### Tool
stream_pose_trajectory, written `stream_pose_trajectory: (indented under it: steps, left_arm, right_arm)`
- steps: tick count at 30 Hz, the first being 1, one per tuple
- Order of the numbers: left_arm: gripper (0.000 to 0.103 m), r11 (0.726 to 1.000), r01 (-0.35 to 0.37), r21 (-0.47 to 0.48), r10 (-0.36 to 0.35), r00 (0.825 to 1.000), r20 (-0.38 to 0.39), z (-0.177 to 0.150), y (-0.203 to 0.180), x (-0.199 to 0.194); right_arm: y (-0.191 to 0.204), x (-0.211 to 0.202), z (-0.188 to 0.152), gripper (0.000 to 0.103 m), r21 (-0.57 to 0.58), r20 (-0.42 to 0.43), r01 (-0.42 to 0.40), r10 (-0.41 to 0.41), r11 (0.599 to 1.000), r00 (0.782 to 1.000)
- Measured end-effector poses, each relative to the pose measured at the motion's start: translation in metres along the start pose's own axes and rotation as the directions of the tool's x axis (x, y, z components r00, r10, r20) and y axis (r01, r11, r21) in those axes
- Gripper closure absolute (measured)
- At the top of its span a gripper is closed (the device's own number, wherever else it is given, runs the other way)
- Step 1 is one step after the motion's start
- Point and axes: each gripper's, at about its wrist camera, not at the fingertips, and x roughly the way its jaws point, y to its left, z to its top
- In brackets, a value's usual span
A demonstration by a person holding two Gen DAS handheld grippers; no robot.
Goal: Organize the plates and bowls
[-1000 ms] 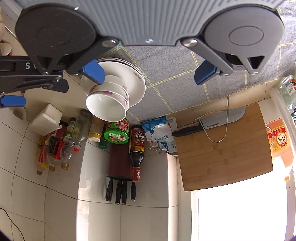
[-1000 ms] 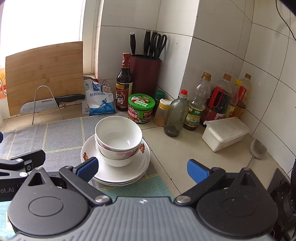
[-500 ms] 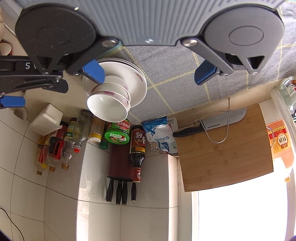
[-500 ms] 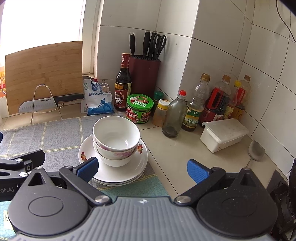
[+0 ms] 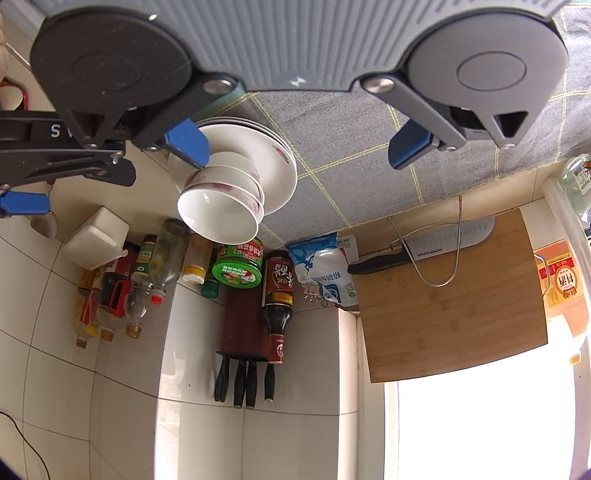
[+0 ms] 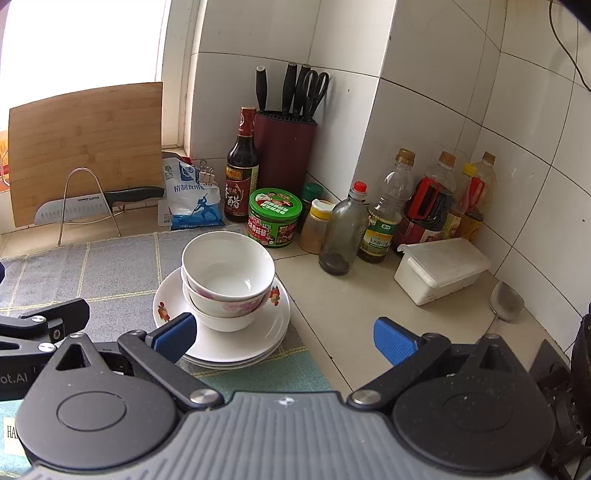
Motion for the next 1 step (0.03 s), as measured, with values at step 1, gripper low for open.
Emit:
stream_pose_trajectory:
  steps: [1]
  left_arm:
    - [0.001, 1.000, 0.000, 0.001, 0.000, 1.000, 0.000, -0.0001, -0.0003, -0.0002]
  right_arm:
    - [-0.0003, -0.0002, -0.0001, 0.000, 0.000, 0.000, 0.001, -0.001, 1.000, 1.000]
